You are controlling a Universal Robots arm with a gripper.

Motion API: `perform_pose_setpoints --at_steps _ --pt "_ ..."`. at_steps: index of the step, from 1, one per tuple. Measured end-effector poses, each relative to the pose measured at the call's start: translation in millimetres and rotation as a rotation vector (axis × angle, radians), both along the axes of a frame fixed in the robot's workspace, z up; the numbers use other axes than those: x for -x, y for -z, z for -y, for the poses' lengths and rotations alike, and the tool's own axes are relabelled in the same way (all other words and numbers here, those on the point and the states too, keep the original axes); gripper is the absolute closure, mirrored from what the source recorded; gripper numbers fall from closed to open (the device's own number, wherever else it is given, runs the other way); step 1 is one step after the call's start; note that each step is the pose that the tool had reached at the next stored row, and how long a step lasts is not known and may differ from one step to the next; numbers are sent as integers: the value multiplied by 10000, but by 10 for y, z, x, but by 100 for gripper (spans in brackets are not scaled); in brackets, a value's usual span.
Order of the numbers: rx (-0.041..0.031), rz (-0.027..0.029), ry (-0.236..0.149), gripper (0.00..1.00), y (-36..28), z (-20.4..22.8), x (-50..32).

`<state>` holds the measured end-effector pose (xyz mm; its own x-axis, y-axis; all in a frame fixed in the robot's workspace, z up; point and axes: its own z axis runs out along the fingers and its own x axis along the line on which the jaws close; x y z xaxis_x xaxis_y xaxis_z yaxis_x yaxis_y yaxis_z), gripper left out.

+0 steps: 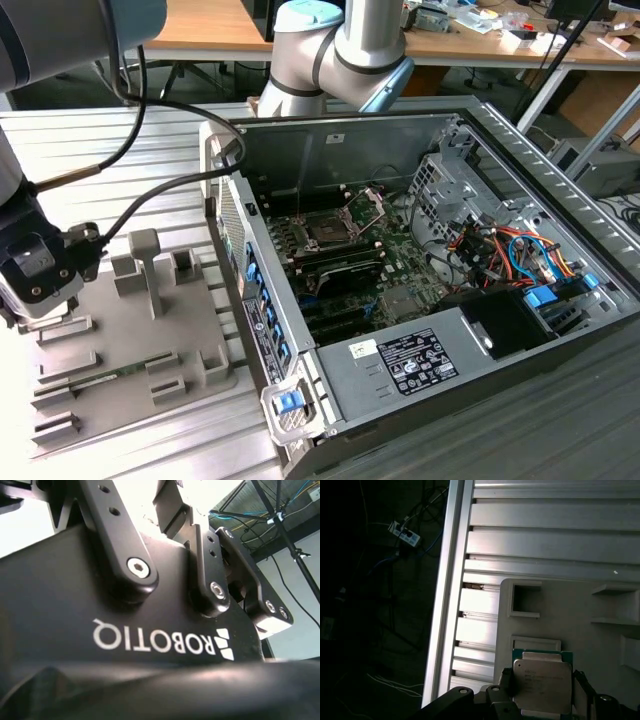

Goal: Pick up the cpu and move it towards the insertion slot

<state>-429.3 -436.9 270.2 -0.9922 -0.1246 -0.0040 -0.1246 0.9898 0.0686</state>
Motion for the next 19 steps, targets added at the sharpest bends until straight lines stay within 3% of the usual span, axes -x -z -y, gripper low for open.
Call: perform_pose_setpoints --at_steps 19 --pt "-121 0 0 45 -56 0 0"
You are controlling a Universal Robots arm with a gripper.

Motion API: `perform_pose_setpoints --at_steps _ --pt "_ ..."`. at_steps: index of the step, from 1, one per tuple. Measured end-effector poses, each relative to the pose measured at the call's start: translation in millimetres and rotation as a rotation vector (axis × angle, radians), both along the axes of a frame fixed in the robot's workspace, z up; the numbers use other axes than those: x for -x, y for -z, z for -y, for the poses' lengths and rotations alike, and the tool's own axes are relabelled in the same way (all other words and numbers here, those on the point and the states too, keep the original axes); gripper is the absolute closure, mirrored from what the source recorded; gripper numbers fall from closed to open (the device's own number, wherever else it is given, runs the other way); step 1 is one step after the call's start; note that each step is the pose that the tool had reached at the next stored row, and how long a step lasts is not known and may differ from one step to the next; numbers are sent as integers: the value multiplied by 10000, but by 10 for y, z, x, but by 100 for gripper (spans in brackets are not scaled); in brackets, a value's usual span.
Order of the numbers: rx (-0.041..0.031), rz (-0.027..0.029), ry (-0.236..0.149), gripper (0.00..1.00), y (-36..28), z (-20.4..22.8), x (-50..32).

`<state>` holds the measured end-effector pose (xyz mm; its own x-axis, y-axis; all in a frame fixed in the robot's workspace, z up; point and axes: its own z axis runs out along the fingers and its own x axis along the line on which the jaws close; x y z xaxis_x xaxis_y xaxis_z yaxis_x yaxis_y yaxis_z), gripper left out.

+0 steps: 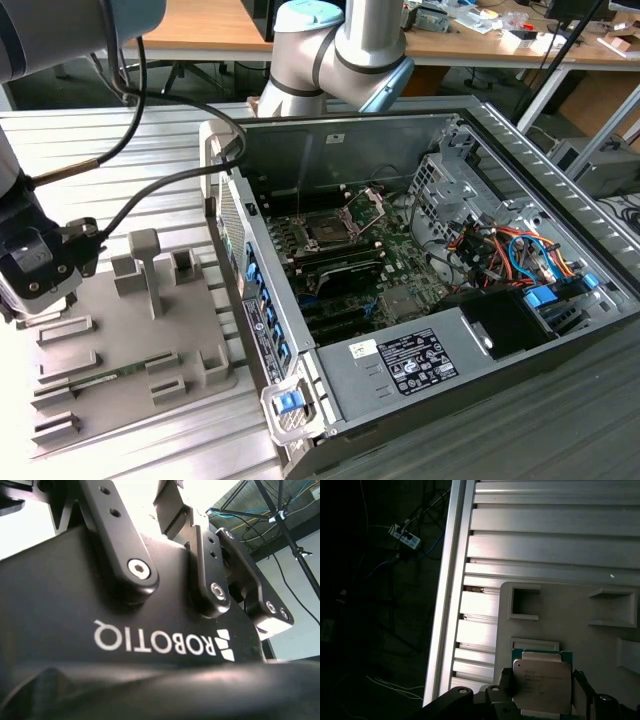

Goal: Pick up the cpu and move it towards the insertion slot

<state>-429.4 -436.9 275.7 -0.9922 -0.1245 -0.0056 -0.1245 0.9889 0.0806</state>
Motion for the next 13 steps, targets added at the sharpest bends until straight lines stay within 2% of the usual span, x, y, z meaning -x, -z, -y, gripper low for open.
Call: perform_pose_setpoints --at_steps 13 --pt "-91 -1 0 45 -32 0 0"
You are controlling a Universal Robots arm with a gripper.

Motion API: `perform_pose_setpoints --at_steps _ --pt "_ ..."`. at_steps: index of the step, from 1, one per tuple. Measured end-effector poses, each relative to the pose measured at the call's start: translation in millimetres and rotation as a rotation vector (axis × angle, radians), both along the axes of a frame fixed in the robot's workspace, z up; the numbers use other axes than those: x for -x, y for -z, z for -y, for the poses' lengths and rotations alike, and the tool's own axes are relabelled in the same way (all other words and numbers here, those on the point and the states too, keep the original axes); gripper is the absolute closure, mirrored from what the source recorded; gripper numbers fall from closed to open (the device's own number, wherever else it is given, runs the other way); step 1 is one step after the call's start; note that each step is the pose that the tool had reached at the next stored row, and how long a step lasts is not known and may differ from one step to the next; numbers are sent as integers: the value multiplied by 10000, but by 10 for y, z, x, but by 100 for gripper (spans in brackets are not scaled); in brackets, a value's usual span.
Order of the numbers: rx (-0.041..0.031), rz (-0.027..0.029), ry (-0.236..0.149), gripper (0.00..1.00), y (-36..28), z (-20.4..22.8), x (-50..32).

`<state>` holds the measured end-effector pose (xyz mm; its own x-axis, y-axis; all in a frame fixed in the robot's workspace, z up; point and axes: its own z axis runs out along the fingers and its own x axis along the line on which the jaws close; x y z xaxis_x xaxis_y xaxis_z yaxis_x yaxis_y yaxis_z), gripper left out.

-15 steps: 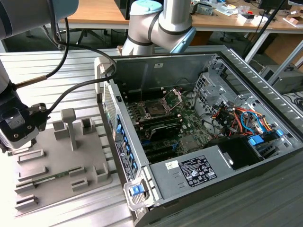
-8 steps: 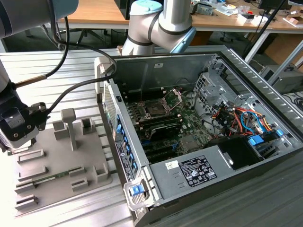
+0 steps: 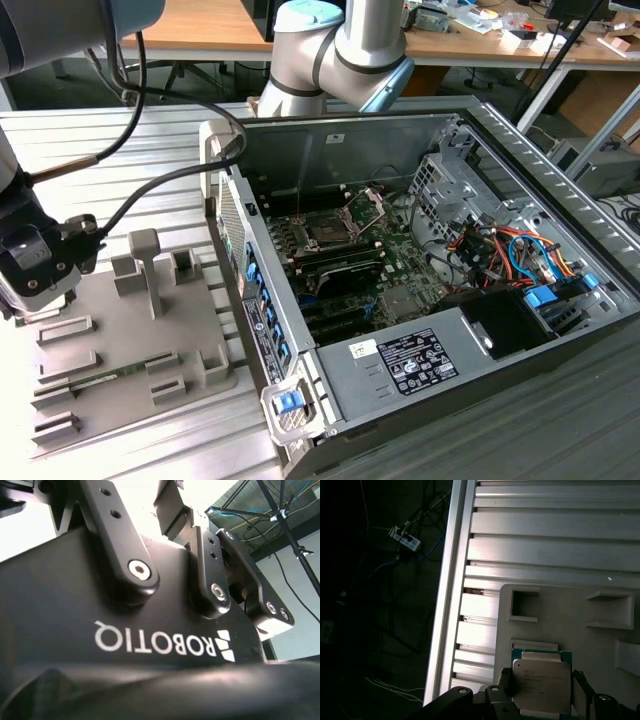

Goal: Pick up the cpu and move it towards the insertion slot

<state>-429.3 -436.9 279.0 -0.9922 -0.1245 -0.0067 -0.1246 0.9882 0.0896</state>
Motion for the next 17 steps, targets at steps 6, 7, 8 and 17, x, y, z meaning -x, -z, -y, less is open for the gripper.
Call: perform_pose_setpoints --at_steps 6,7,8,17 --pt "-45 0 -1 45 -12 0 0" --pt "-56 0 0 45 -15 0 0" --pt "-70 0 0 45 -19 0 0" --pt "-166 0 0 45 -33 0 0"
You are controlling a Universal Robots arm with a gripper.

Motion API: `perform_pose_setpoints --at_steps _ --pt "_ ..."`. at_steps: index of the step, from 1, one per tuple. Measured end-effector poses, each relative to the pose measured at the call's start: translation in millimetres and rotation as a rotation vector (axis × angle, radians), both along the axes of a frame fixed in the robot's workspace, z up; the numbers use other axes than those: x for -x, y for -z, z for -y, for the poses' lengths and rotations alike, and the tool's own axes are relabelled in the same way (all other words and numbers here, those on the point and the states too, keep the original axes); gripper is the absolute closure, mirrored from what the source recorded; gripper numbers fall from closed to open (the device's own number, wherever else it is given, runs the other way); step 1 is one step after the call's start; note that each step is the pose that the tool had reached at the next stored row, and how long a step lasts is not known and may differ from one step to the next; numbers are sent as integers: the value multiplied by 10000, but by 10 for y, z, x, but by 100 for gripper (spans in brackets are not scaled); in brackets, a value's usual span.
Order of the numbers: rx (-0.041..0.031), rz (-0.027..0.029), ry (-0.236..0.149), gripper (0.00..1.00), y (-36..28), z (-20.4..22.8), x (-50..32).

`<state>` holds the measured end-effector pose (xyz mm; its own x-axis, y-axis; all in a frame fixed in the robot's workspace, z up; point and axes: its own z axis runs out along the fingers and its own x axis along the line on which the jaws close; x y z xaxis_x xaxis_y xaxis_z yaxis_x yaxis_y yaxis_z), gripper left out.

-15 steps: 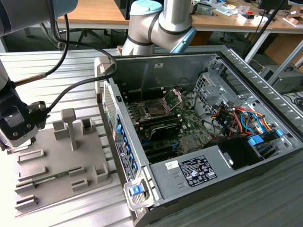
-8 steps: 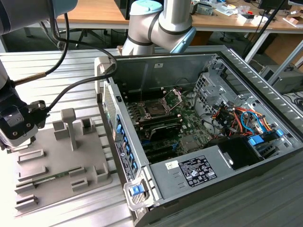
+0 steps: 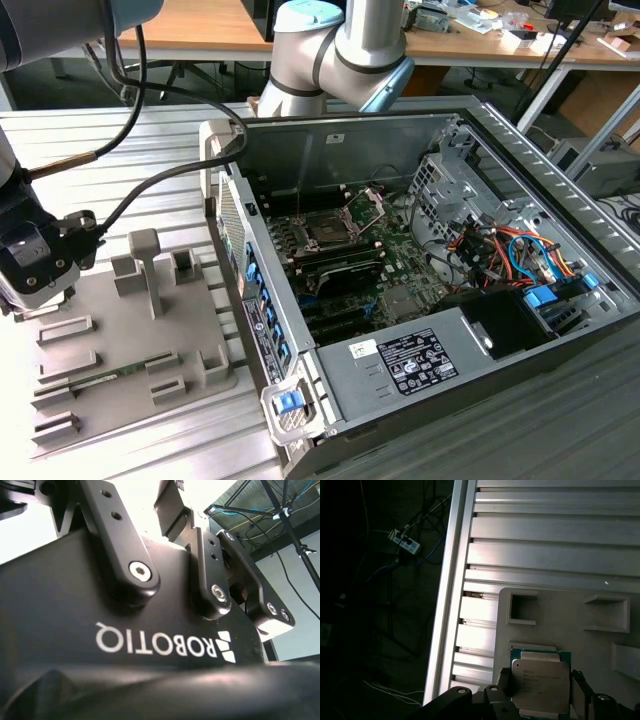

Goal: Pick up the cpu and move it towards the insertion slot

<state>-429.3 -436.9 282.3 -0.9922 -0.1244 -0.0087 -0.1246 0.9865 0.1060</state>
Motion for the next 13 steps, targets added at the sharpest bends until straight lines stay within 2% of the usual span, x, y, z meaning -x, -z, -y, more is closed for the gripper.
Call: perform_pose_setpoints --at_steps 13 --pt "-159 0 0 45 -20 0 0"
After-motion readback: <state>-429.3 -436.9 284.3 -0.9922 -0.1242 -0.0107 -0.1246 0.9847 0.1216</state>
